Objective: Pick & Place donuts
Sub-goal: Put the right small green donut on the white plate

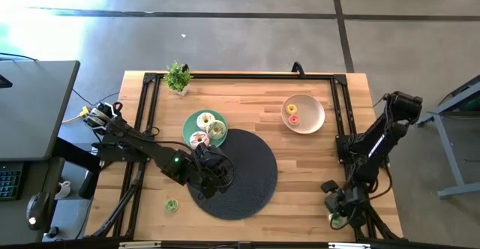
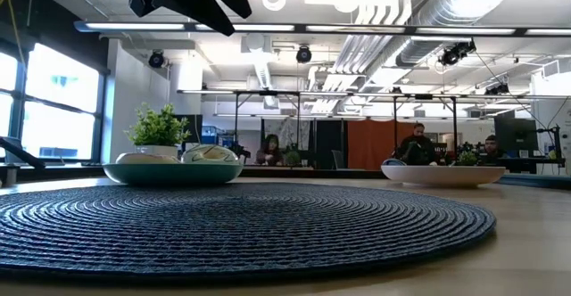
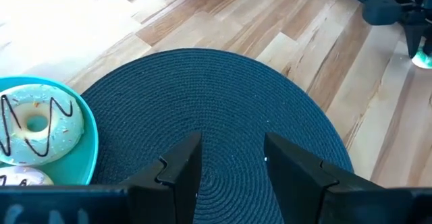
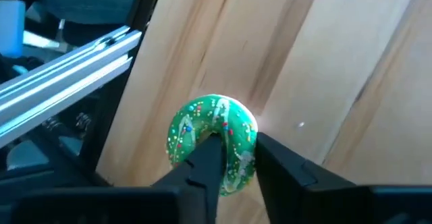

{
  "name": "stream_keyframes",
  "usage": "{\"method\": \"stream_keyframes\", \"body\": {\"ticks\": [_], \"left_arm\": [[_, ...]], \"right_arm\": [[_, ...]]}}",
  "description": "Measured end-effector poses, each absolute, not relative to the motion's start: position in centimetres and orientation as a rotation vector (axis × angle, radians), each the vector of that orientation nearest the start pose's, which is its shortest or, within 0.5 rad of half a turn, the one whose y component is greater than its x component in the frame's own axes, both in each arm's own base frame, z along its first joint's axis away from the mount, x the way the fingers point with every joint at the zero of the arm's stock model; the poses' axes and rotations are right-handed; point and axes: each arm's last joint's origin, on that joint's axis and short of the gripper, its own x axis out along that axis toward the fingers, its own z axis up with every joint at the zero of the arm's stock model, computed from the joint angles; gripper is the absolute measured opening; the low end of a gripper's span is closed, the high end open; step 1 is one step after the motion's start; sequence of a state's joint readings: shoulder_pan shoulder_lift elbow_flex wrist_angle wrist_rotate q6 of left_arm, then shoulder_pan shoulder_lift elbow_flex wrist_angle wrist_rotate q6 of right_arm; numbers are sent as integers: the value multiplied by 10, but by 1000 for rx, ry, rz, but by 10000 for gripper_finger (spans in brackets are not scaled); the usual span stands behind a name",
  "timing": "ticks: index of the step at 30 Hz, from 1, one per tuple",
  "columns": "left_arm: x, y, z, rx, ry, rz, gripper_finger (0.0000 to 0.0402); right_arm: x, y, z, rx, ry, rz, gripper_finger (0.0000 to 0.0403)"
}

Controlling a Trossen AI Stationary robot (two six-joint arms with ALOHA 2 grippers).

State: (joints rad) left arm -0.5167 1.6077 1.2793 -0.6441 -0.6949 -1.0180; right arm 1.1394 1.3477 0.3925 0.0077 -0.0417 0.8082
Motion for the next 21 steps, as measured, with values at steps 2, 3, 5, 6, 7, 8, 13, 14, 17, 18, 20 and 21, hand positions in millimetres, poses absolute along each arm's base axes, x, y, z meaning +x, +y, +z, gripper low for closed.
{"method": "stream_keyframes", "body": {"ticks": [2, 3, 5, 6, 7, 8, 13, 14, 17, 18, 20, 21], "left_arm": [[298, -148, 271, -407, 615, 530, 159], [298, -148, 271, -407, 615, 530, 159], [298, -148, 271, -408, 615, 530, 159], [298, -148, 271, -410, 614, 531, 159], [298, -148, 271, -415, 613, 533, 159], [298, -148, 271, -418, 611, 533, 159], [299, -149, 272, -435, 604, 521, 159], [299, -149, 272, -435, 604, 521, 159], [299, -149, 272, -430, 606, 520, 159], [299, -149, 272, -430, 606, 520, 159], [299, -149, 272, -430, 607, 520, 159], [299, -149, 272, -429, 607, 520, 159]], "right_arm": [[89, 190, 120, 173, 1163, 652, 40], [90, 190, 122, 188, 1142, 655, 24], [94, 189, 130, 229, 1100, 675, 10], [97, 188, 134, 247, 1068, 678, 12], [101, 186, 139, 264, 1029, 666, 17], [104, 184, 144, 280, 986, 644, 22], [123, 161, 164, 258, 802, 529, 17], [127, 155, 166, 242, 781, 497, 11], [138, 134, 171, 210, 712, 338, 9], [142, 127, 173, 212, 688, 266, 12], [148, 112, 176, 233, 659, 134, 18], [150, 104, 176, 233, 658, 86, 19]]}}
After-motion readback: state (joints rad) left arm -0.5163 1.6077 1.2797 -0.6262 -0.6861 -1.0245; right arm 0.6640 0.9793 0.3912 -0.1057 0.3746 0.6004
